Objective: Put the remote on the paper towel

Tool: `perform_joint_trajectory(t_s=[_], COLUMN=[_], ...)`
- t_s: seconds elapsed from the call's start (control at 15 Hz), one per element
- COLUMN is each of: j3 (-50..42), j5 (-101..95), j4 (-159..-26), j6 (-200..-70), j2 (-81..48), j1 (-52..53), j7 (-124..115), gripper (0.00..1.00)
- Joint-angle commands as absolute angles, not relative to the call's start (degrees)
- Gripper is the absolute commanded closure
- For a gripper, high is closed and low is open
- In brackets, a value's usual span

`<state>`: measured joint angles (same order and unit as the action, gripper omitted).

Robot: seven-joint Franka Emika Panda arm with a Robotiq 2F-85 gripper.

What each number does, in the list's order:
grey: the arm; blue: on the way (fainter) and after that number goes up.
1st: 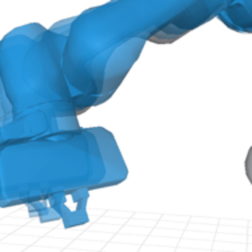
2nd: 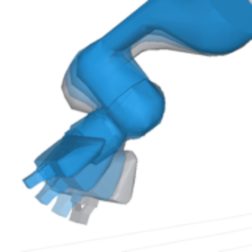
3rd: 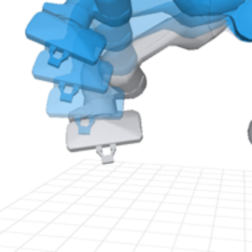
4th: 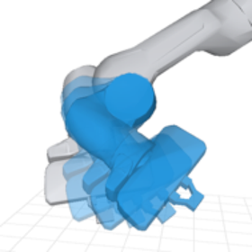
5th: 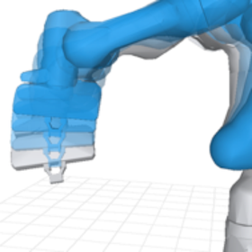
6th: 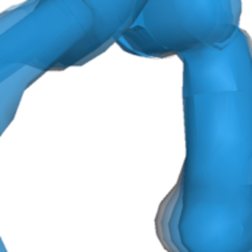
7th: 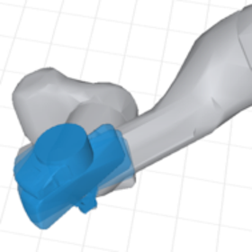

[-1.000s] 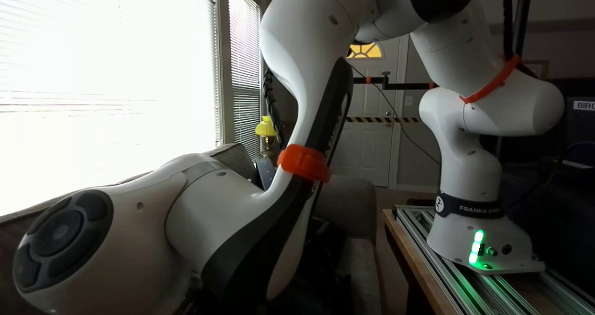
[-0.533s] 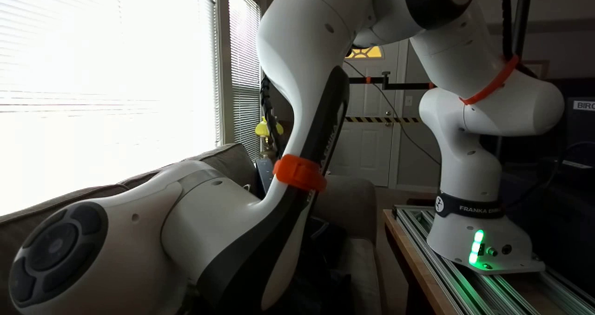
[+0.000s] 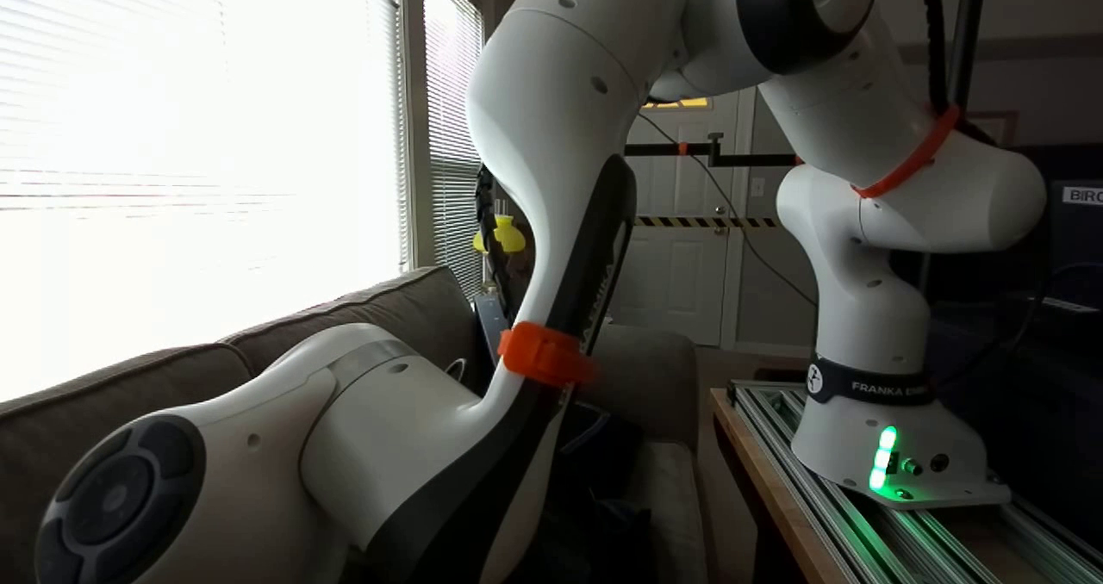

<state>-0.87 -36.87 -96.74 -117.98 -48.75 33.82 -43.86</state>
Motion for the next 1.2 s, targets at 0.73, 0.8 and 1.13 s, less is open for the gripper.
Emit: perform_joint_trajectory(t_s=[0.73, 0.8, 1.13], j3=[-1.2, -1.1, -1.0], j5=[-39.2, -39.1, -39.4], j4=[-94.3, -94.3, -94.8], j6=[-117.3, -117.3, -117.8], j2=[-51.4, -51.5, -50.2], j1=[34.5, 34.4, 34.4], j7=[-46.0, -46.0, -45.8], gripper=[0.41, 0.58, 0.73])
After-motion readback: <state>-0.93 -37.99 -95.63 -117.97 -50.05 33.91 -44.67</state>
